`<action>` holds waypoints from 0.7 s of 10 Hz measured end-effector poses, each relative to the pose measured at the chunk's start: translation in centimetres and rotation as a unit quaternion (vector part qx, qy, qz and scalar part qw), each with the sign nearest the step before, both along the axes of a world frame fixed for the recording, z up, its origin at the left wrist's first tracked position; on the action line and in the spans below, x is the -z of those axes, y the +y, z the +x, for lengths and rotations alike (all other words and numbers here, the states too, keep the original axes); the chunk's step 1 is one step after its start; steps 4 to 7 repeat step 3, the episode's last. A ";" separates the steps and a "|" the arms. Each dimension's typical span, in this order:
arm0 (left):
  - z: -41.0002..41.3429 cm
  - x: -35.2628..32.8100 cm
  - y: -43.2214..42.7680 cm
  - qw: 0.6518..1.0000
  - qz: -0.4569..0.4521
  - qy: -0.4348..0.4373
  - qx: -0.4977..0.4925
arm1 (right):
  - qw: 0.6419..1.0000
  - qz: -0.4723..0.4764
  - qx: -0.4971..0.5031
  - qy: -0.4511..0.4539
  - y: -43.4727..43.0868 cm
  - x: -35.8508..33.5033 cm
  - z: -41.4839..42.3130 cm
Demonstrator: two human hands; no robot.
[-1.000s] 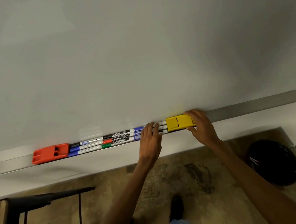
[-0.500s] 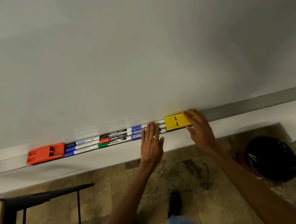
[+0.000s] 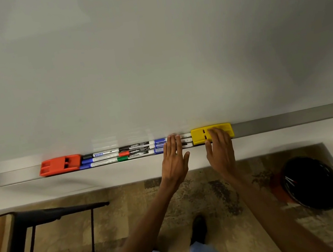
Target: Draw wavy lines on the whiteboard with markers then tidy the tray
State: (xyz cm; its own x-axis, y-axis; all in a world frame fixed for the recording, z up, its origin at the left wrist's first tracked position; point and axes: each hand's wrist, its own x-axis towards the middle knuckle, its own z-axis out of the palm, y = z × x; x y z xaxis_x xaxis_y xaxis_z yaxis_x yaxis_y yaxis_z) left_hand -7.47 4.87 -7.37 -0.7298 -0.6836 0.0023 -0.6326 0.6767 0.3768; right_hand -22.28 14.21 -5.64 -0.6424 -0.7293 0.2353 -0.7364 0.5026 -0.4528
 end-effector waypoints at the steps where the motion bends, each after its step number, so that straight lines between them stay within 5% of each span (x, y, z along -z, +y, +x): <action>1: 0.4 -1.2 0.2 0.999 -0.022 0.019 -0.034 | 1.000 -0.023 -0.010 0.009 -0.7 -0.5 0.6; 3: 1.5 -5.1 0.8 0.989 -0.071 0.091 -0.090 | 0.996 -0.086 -0.032 0.002 -1.6 -3.7 2.1; 7: 1.5 -5.1 0.8 0.989 -0.071 0.091 -0.090 | 0.996 -0.086 -0.032 0.002 -1.6 -3.7 2.1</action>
